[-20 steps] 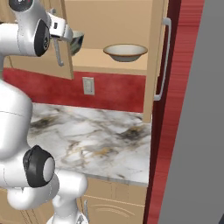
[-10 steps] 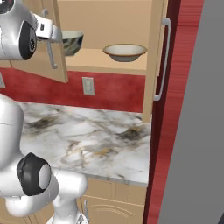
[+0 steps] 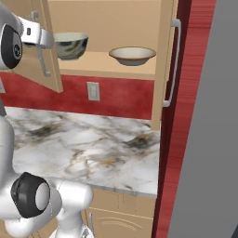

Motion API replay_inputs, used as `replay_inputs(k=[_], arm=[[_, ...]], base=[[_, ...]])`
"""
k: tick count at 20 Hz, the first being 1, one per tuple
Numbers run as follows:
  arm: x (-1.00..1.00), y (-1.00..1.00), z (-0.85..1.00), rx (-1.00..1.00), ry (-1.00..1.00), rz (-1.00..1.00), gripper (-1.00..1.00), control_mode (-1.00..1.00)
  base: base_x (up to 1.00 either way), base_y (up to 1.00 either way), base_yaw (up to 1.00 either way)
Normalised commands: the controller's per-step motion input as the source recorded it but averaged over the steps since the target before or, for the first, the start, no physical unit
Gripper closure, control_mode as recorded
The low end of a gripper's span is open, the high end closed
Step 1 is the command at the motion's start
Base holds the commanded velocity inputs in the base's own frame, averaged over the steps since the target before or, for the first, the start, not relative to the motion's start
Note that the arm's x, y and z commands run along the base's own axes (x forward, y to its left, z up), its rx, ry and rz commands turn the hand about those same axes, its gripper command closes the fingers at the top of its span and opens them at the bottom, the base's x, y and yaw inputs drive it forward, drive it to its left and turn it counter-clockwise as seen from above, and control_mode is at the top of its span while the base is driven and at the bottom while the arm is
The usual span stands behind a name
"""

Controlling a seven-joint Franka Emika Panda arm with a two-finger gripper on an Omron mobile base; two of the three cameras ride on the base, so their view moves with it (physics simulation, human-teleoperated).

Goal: Move the bowls from the cabinet to the plates on the dining table.

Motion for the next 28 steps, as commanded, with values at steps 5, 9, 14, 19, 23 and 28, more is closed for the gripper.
replay_inputs(k=[5,9,14,19,23,28], arm=[[-0.49,0.49,-0.13,0.00,0.00,0.00,1.00,-1.00],[-0.51,0.49,-0.17,0.00,0.00,0.00,1.00,-1.00],[-0.51,0.48,-0.17,0.00,0.00,0.00,1.00,-1.00],[-0.38,0.51,-0.23,0.04,0.04,0.00,1.00,-1.00],[-0.25,0.55,-0.27,0.07,0.06,0.00,1.00,-1.00],[-0.26,0.49,-0.15,0.06,0.06,0.00,-1.00,-1.00]], base=[[0.00,0.00,0.00],[0.00,0.00,0.00],[0.00,0.00,0.00],[0.00,0.00,0.00],[0.00,0.00,0.00],[0.00,0.00,0.00]])
